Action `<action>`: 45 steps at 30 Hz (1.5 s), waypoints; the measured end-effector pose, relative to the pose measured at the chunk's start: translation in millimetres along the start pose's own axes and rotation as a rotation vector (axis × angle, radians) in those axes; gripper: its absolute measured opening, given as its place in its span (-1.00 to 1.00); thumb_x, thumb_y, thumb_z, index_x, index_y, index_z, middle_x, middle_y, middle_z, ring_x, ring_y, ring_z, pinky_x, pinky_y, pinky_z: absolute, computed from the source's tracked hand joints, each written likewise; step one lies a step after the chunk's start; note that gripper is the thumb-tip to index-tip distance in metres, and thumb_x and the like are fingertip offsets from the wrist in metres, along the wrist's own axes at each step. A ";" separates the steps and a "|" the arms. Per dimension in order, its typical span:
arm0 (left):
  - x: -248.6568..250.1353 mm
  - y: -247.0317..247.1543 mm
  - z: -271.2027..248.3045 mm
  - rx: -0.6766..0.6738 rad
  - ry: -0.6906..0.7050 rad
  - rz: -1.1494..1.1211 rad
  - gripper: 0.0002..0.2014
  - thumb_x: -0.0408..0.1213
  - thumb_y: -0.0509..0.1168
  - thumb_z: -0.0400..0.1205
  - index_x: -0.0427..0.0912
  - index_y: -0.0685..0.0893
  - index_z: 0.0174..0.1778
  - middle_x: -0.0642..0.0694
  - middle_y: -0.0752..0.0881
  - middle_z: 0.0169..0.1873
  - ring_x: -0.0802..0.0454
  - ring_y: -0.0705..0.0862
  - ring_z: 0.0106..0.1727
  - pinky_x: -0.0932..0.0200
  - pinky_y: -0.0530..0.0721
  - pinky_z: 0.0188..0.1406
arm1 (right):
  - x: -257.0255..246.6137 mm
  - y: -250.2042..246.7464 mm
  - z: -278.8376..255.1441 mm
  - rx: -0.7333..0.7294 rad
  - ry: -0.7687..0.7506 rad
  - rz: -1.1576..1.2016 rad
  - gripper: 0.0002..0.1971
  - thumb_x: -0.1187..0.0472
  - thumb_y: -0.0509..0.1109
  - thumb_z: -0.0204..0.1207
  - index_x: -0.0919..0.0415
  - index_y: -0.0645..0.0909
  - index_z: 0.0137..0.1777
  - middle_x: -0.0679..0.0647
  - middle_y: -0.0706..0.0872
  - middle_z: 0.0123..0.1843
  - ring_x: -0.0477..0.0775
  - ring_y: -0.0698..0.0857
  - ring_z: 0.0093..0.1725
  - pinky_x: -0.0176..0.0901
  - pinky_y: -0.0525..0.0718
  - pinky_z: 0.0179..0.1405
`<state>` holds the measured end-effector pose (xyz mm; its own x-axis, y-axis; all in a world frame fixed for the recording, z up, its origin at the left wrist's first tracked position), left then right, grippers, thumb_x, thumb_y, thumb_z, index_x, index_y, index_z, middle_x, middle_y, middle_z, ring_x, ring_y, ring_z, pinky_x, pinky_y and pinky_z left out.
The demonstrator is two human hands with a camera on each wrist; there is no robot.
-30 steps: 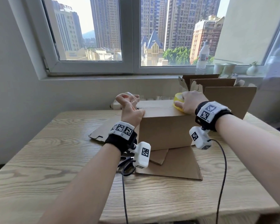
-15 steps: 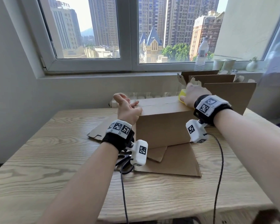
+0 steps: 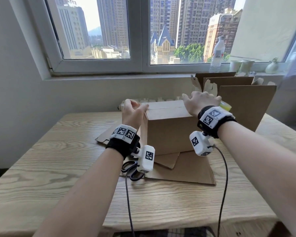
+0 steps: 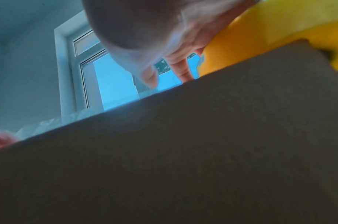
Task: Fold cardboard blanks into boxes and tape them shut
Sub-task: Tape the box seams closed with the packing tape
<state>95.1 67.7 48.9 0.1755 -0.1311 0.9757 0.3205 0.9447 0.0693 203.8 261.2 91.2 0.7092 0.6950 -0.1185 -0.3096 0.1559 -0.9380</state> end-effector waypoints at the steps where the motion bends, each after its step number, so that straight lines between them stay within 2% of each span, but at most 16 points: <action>1: -2.8 -0.9 5.1 0.008 -0.028 -0.028 -0.61 -0.03 0.45 0.24 -0.08 0.50 -0.14 -0.32 0.70 0.09 -0.18 0.77 0.09 -0.29 0.68 0.23 | 0.7 0.0 1.0 -0.014 -0.011 -0.024 -0.30 -0.35 -0.15 0.64 0.12 0.60 0.34 0.27 0.66 0.30 0.31 0.61 0.29 0.29 0.37 0.34; 3: -6.7 -0.2 13.6 0.024 -0.060 -0.031 -0.64 0.05 0.37 0.28 -0.12 0.53 -0.18 -0.29 0.74 0.03 -0.20 0.80 0.04 -0.36 0.67 0.21 | 2.9 -0.2 4.0 -0.034 -0.036 -0.051 -0.22 -0.45 -0.17 0.61 0.11 0.57 0.39 0.28 0.63 0.36 0.32 0.60 0.34 0.29 0.42 0.34; 4: 1.1 1.2 10.2 0.033 -0.066 -0.047 -0.70 0.01 0.37 0.40 -0.14 0.52 -0.21 -0.24 0.75 -0.02 -0.17 0.82 -0.01 -0.31 0.71 0.17 | 3.8 -0.5 5.4 -0.037 -0.044 -0.056 -0.20 -0.47 -0.16 0.60 0.12 0.56 0.40 0.28 0.63 0.36 0.33 0.60 0.34 0.28 0.46 0.33; 6: 14.0 3.7 4.8 0.070 -0.094 -0.096 -0.78 -0.21 0.31 0.65 -0.16 0.47 -0.27 -0.19 0.72 -0.12 -0.11 0.84 -0.12 -0.14 0.74 -0.04 | 4.6 -1.3 8.2 -0.046 -0.053 -0.077 -0.19 -0.50 -0.16 0.58 0.12 0.57 0.36 0.27 0.64 0.34 0.32 0.62 0.31 0.26 0.52 0.29; 7: 15.9 4.1 6.2 0.106 -0.105 -0.108 -0.76 -0.30 0.28 0.69 -0.17 0.45 -0.29 -0.21 0.71 -0.16 -0.13 0.84 -0.15 -0.10 0.75 -0.11 | 4.2 -1.7 9.4 -0.057 -0.057 -0.095 -0.18 -0.51 -0.16 0.57 0.12 0.58 0.33 0.27 0.65 0.33 0.32 0.63 0.29 0.25 0.55 0.28; 10: 22.7 1.9 9.3 0.183 -0.147 -0.119 -0.74 -0.40 0.29 0.66 -0.23 0.45 -0.36 -0.24 0.66 -0.33 -0.29 0.81 -0.23 -0.11 0.81 -0.11 | 1.2 -1.7 12.4 -0.099 -0.068 -0.128 -0.16 -0.55 -0.16 0.52 0.11 0.60 0.30 0.27 0.65 0.34 0.33 0.63 0.30 0.28 0.59 0.27; 13: 24.5 -1.6 13.3 0.189 -0.170 -0.009 -0.74 -0.40 0.29 0.64 -0.28 0.46 -0.37 -0.21 0.59 -0.45 -0.26 0.75 -0.40 -0.18 0.82 -0.13 | 0.3 0.4 12.3 -0.099 -0.070 -0.132 -0.16 -0.55 -0.11 0.52 0.13 0.59 0.34 0.28 0.63 0.37 0.35 0.60 0.33 0.26 0.59 0.26; 17: 17.3 -6.2 13.9 0.183 -0.186 0.120 -0.85 -0.37 0.30 0.62 -0.41 0.62 -0.20 -0.21 0.63 -0.47 -0.14 0.73 -0.50 -0.18 0.83 -0.19 | -1.7 1.5 8.7 -0.072 -0.066 -0.143 -0.17 -0.52 -0.09 0.56 0.15 0.56 0.38 0.29 0.60 0.40 0.36 0.59 0.35 0.29 0.56 0.27; 20: 11.8 -6.1 12.2 0.165 -0.252 0.060 -0.89 -0.45 0.24 0.61 -0.45 0.61 -0.13 -0.32 0.65 -0.32 -0.18 0.74 -0.56 -0.13 0.82 -0.31 | -2.9 2.4 7.8 -0.078 -0.057 -0.155 -0.17 -0.51 -0.08 0.57 0.17 0.54 0.42 0.31 0.57 0.43 0.37 0.56 0.37 0.34 0.53 0.31; 22: 9.4 -5.2 10.2 0.165 -0.277 0.035 -0.90 -0.48 0.20 0.61 -0.44 0.59 -0.15 -0.32 0.63 -0.31 -0.17 0.72 -0.60 -0.08 0.81 -0.39 | -3.9 3.9 7.4 -0.077 -0.059 -0.176 -0.17 -0.50 -0.06 0.57 0.19 0.53 0.44 0.33 0.56 0.43 0.38 0.56 0.38 0.36 0.53 0.33; 25: 7.3 -5.9 7.7 0.184 -0.279 0.002 -0.82 -0.50 0.23 0.61 -0.40 0.55 -0.33 -0.28 0.63 -0.44 -0.11 0.68 -0.64 -0.02 0.79 -0.47 | -5.8 4.4 6.8 -0.070 -0.066 -0.195 -0.17 -0.50 -0.05 0.57 0.20 0.54 0.43 0.33 0.58 0.42 0.38 0.57 0.37 0.35 0.53 0.33; 28: 11.4 -3.8 7.7 0.215 -0.194 -0.011 -0.76 -0.44 0.30 0.63 -0.40 0.59 -0.37 -0.20 0.65 -0.57 -0.06 0.67 -0.65 0.06 0.77 -0.52 | -5.9 4.5 7.3 -0.075 -0.066 -0.192 -0.17 -0.50 -0.06 0.58 0.20 0.52 0.44 0.34 0.56 0.45 0.38 0.56 0.39 0.35 0.51 0.33; 32: 15.4 -2.3 9.8 0.224 -0.118 0.006 -0.68 -0.38 0.34 0.65 -0.27 0.54 -0.45 -0.06 0.61 -0.72 0.06 0.63 -0.70 0.20 0.69 -0.64 | -5.0 5.7 7.7 -0.075 -0.064 -0.197 -0.17 -0.50 -0.06 0.57 0.20 0.52 0.44 0.34 0.57 0.44 0.39 0.57 0.38 0.35 0.53 0.33; 36: 3.0 -6.2 10.3 0.184 -0.261 -0.081 -0.65 -0.46 0.28 0.66 -0.34 0.51 -0.49 -0.14 0.58 -0.70 0.09 0.58 -0.76 0.28 0.59 -0.73 | -6.6 5.2 6.0 -0.086 -0.059 -0.215 -0.18 -0.49 -0.05 0.57 0.18 0.51 0.46 0.34 0.55 0.45 0.39 0.54 0.41 0.37 0.48 0.33; 38: -3.3 -7.3 7.8 0.168 -0.318 -0.137 -0.65 -0.45 0.26 0.67 -0.34 0.53 -0.48 -0.09 0.54 -0.72 0.12 0.55 -0.77 0.30 0.58 -0.74 | -7.3 4.6 4.8 -0.086 -0.064 -0.211 -0.19 -0.49 -0.05 0.58 0.17 0.52 0.45 0.33 0.55 0.45 0.38 0.53 0.42 0.35 0.48 0.33; 45: -17.1 -4.1 -1.4 0.159 -0.344 -0.106 -0.66 -0.38 0.30 0.67 -0.28 0.55 -0.46 -0.02 0.49 -0.76 0.11 0.49 -0.75 0.34 0.53 -0.72 | -9.7 3.0 1.9 -0.106 -0.055 -0.210 -0.20 -0.47 -0.05 0.59 0.17 0.47 0.50 0.34 0.49 0.52 0.39 0.47 0.47 0.36 0.44 0.37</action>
<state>92.1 65.6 31.6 -0.1820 -0.1479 0.9721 0.1674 0.9695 0.1788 194.9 256.3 90.1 0.7145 0.6927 0.0978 -0.0888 0.2284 -0.9695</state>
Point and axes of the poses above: each hand's wrist, its own z-axis towards the middle knuckle, its own y-axis out of the palm, x = y × z, the point moved 1 cm from there along z, towards the middle knuckle
